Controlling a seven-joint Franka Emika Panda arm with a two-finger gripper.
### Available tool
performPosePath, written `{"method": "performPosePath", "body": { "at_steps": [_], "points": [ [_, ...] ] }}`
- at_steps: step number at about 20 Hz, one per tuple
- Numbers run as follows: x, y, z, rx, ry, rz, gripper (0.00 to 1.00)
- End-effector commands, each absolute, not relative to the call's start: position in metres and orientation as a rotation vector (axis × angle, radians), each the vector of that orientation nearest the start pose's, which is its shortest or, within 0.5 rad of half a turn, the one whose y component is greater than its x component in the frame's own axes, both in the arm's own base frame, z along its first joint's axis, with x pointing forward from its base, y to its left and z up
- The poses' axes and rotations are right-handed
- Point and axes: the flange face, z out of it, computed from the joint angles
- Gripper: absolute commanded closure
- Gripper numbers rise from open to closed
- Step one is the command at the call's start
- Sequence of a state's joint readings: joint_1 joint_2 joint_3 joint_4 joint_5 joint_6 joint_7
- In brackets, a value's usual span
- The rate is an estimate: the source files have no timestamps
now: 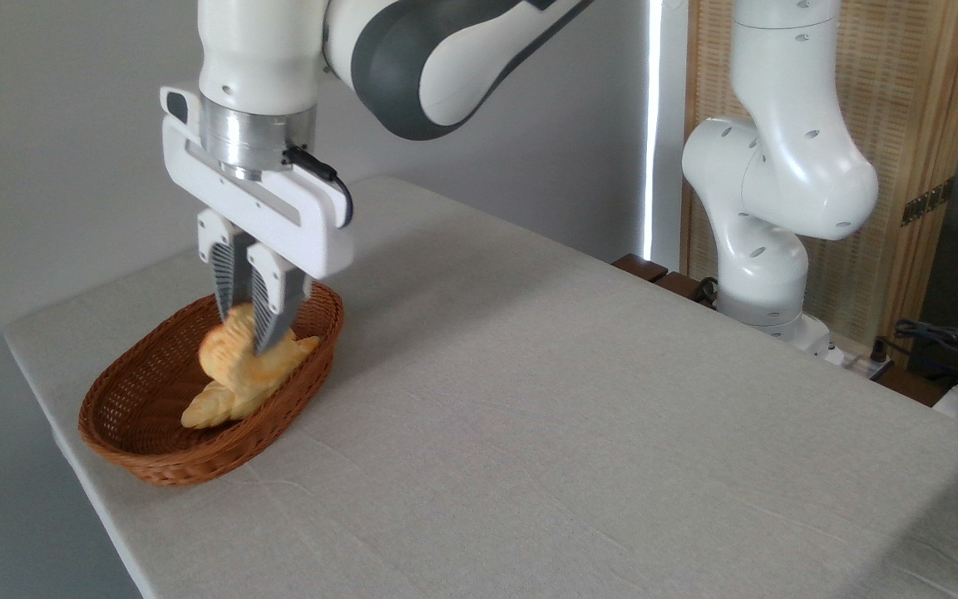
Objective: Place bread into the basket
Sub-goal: 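Lift the held bun and carry it over the wicker basket, then lower the bun into the basket beside the long roll and release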
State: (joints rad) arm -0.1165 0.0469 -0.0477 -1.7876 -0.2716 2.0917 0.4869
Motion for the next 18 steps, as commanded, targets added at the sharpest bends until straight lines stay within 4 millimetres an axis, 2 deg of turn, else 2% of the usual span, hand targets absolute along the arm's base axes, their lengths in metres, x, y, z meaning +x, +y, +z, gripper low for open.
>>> {"method": "performPosePath", "body": {
  "at_steps": [1, 3, 6, 7, 9, 10, 12, 16, 18],
  "points": [
    [0.596, -0.141, 0.55, -3.25, 0.871, -0.614, 0.66],
    [0.597, -0.16, 0.545, -3.267, 0.851, -0.637, 0.61],
    [0.599, -0.189, 0.536, -3.312, 0.748, -0.676, 0.33],
    [0.601, -0.196, 0.53, -3.327, 0.706, -0.68, 0.17],
    [0.602, -0.215, 0.519, -3.343, 0.686, -0.691, 0.14],
    [0.603, -0.221, 0.514, -3.352, 0.683, -0.699, 0.09],
    [0.605, -0.224, 0.507, -3.376, 0.622, -0.688, 0.0],
    [0.607, -0.225, 0.502, -3.364, 0.629, -0.69, 0.0],
    [0.605, -0.238, 0.497, -3.349, 0.672, -0.684, 0.0]
  ]
}}
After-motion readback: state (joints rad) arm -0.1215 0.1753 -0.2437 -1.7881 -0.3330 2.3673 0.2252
